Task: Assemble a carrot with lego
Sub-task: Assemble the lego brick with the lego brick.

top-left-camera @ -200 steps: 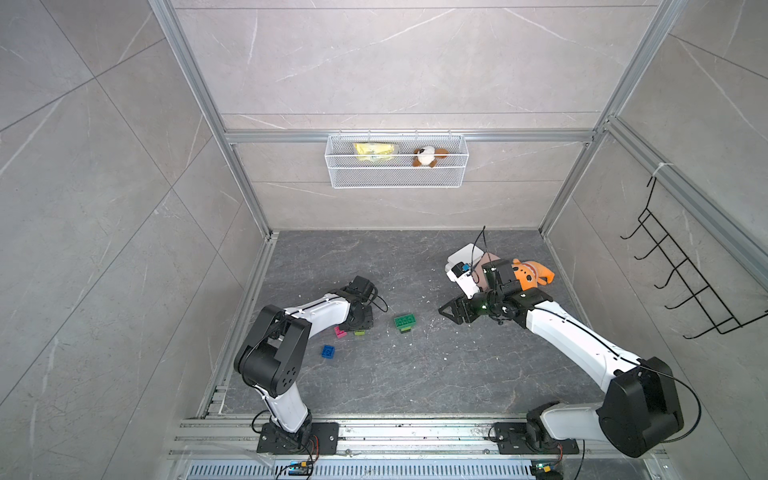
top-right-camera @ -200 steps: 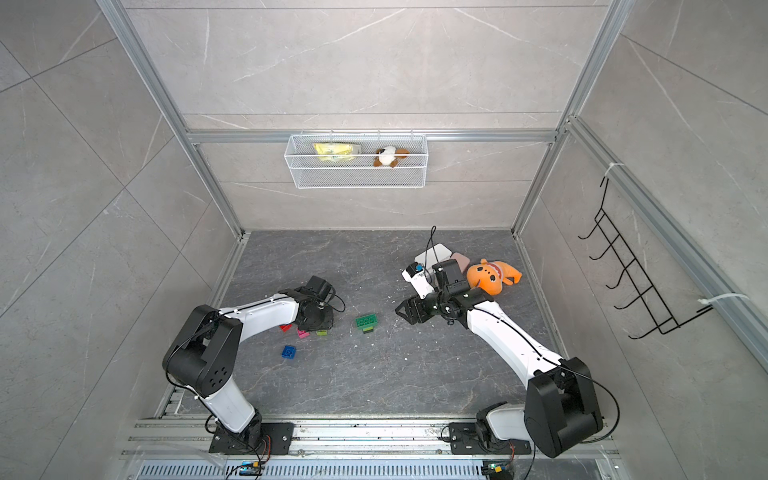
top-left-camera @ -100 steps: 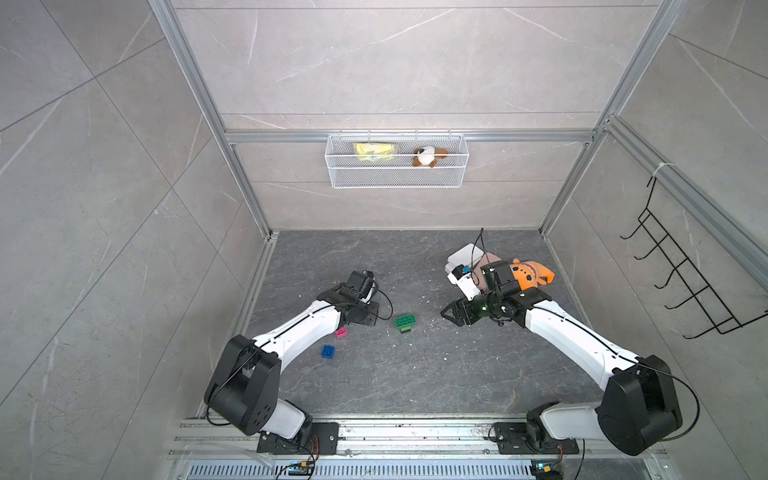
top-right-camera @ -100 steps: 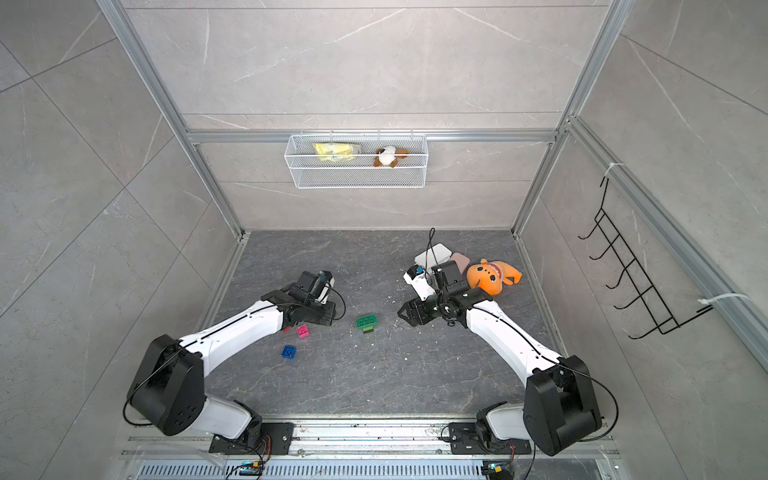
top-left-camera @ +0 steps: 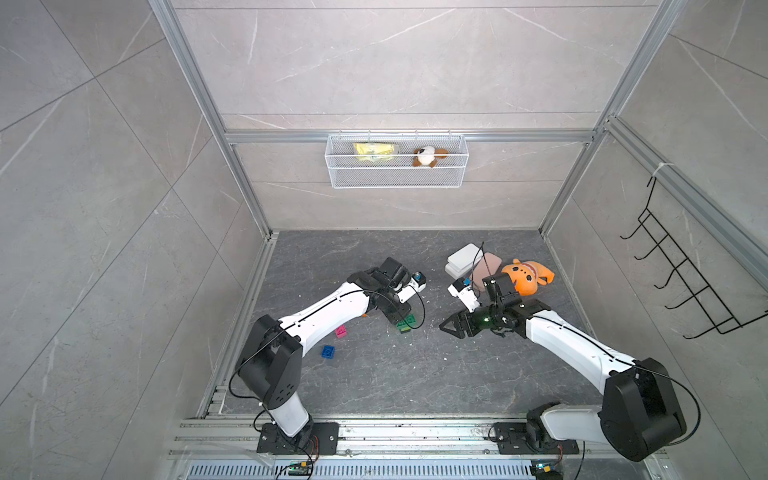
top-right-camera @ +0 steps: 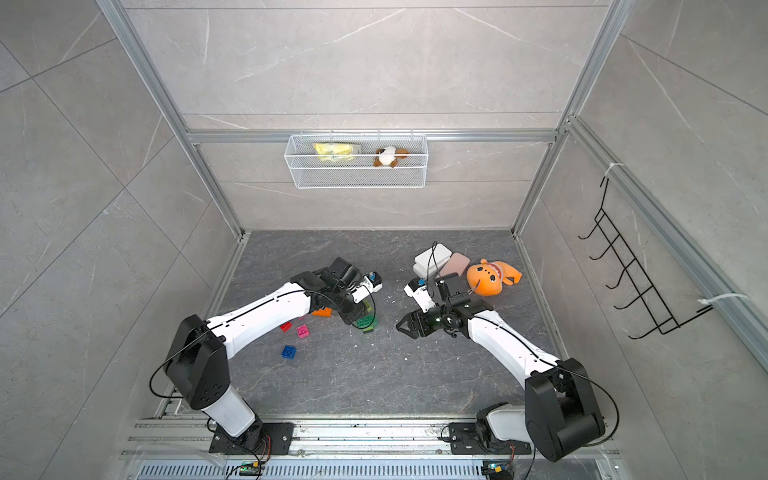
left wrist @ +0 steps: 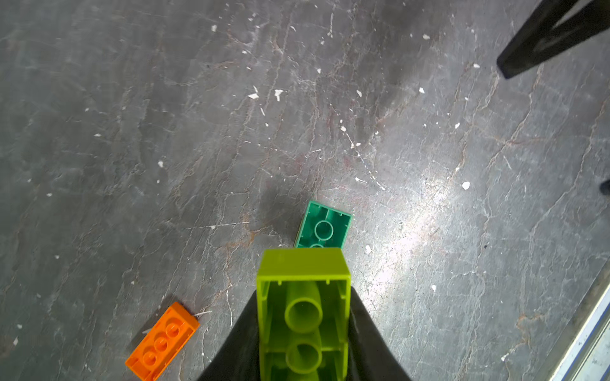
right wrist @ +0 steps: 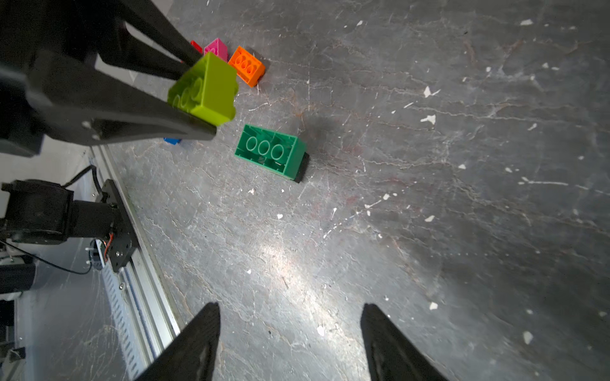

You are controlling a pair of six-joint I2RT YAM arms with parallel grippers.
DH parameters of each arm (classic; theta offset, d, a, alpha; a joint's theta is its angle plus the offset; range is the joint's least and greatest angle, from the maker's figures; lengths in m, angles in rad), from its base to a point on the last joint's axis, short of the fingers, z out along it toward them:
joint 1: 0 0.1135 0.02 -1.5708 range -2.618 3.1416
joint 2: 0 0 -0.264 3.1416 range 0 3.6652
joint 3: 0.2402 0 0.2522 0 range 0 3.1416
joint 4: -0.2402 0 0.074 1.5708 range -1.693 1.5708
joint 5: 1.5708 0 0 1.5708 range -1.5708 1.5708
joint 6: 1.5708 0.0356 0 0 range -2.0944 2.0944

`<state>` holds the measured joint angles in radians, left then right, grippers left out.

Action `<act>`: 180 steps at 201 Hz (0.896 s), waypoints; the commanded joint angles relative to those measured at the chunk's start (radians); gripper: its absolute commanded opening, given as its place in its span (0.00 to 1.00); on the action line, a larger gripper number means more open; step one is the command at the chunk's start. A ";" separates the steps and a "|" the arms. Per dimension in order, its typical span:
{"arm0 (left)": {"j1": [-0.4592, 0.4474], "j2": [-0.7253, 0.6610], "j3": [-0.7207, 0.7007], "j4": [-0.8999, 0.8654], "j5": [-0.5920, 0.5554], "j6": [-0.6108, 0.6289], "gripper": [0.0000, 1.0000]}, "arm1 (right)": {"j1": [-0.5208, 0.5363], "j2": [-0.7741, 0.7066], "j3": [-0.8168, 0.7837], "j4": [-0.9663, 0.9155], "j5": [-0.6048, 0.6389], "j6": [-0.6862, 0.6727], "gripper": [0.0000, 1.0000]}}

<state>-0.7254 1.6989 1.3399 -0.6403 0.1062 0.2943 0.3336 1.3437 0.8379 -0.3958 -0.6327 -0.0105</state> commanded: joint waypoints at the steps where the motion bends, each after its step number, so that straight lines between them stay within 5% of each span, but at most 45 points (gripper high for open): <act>1: -0.019 0.046 0.064 -0.076 0.026 0.098 0.13 | -0.073 -0.011 -0.039 0.048 -0.067 0.065 0.71; 180: -0.030 0.232 0.200 -0.171 -0.040 0.183 0.15 | -0.140 0.025 -0.031 0.028 -0.085 0.065 0.70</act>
<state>-0.7528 1.9148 1.5066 -0.7883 0.0772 0.4572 0.1959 1.3540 0.8017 -0.3611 -0.7010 0.0532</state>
